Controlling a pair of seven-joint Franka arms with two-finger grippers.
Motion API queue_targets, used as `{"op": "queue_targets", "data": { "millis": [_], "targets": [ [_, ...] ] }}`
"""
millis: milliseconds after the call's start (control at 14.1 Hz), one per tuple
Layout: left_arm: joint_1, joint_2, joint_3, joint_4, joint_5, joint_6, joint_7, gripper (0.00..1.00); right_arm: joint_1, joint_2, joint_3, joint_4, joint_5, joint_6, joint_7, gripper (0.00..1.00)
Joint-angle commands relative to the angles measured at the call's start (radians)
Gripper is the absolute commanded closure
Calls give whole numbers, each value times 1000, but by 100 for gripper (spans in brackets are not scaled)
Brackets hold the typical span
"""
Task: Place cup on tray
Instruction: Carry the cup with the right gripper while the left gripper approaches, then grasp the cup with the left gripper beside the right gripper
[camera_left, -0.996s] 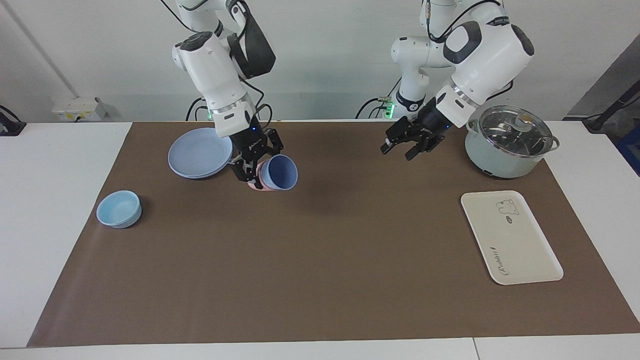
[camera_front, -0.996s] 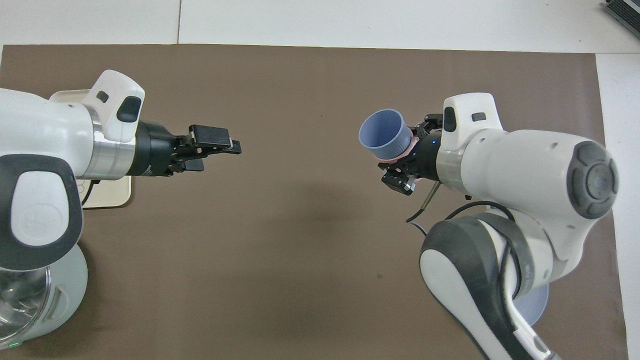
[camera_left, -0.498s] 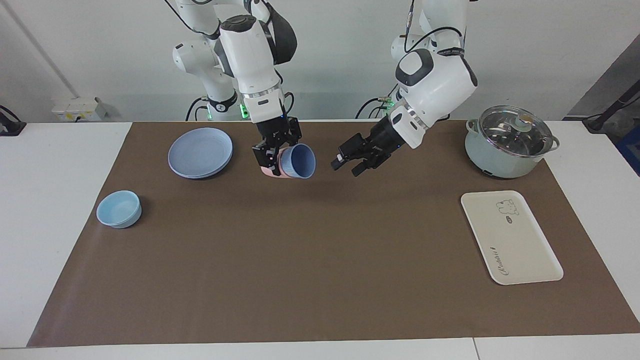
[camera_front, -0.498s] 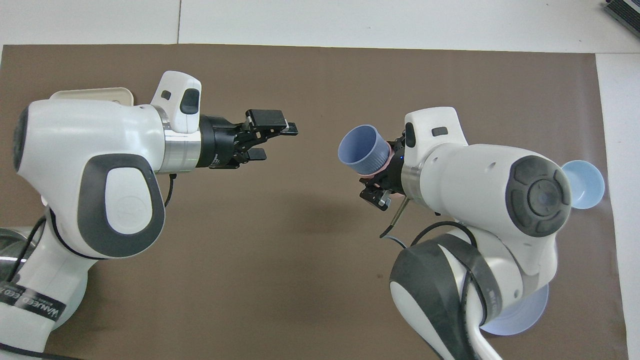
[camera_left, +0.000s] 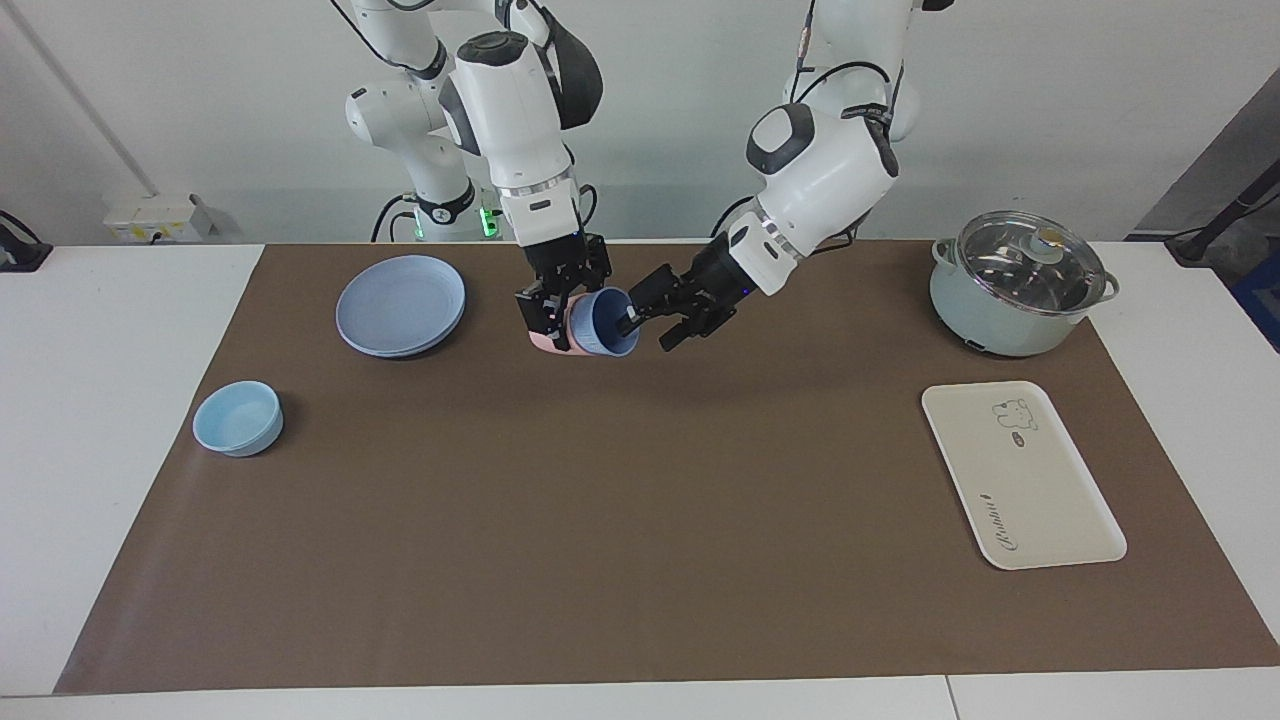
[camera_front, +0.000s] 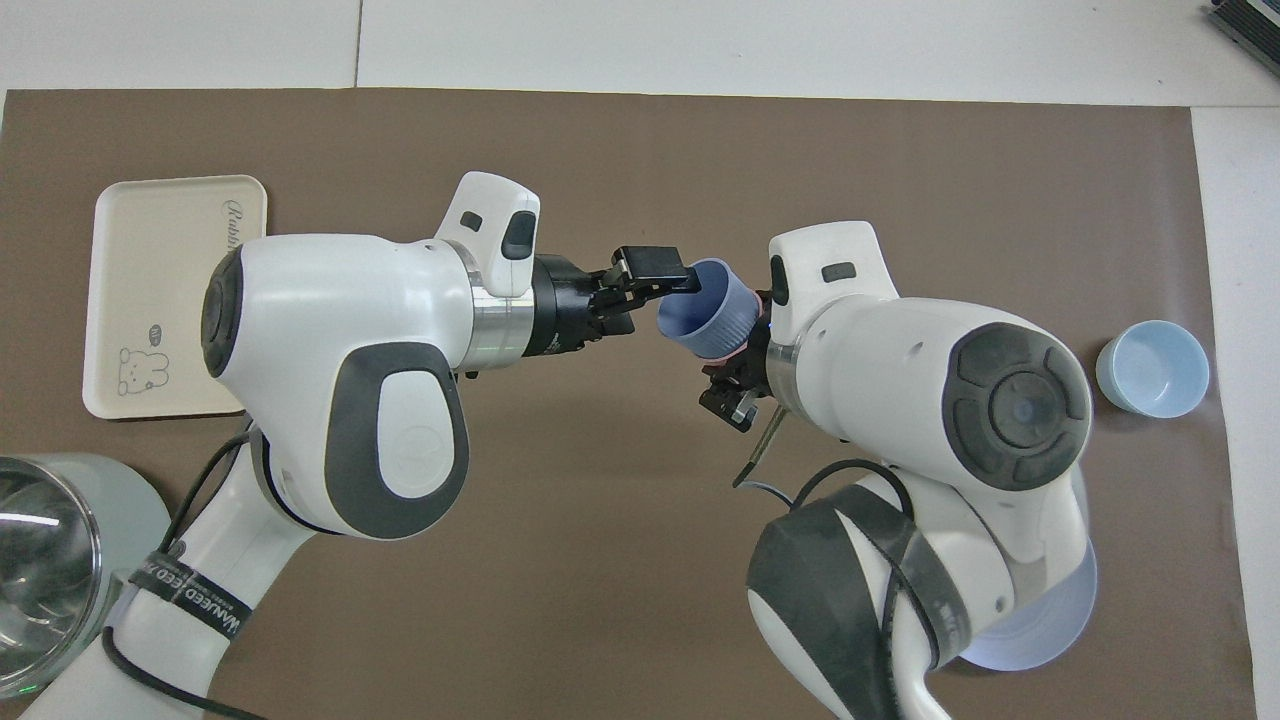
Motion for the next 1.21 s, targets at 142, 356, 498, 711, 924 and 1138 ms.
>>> {"op": "queue_targets", "data": {
  "millis": [142, 356, 498, 711, 924, 1138],
  "targets": [
    [-35, -8, 21, 4, -4, -105, 10, 48, 2, 12, 0, 21, -28, 4, 45, 100],
    [-32, -8, 20, 6, 48, -119, 10, 62, 2, 18, 0, 21, -28, 5, 60, 100],
    [-26, -7, 20, 13, 51, -124, 10, 79, 3, 20, 0, 20, -31, 16, 68, 100],
    [-19, -5, 23, 24, 52, -142, 9, 100, 3, 20, 0, 18, -31, 17, 68, 100],
    [-15, 0, 28, 55, 123, -209, 7, 100, 2, 20, 0, 18, -31, 17, 79, 100],
    [65, 13, 29, 168, 129, -397, -7, 100, 2, 20, 0, 17, -31, 17, 79, 100]
  ]
}}
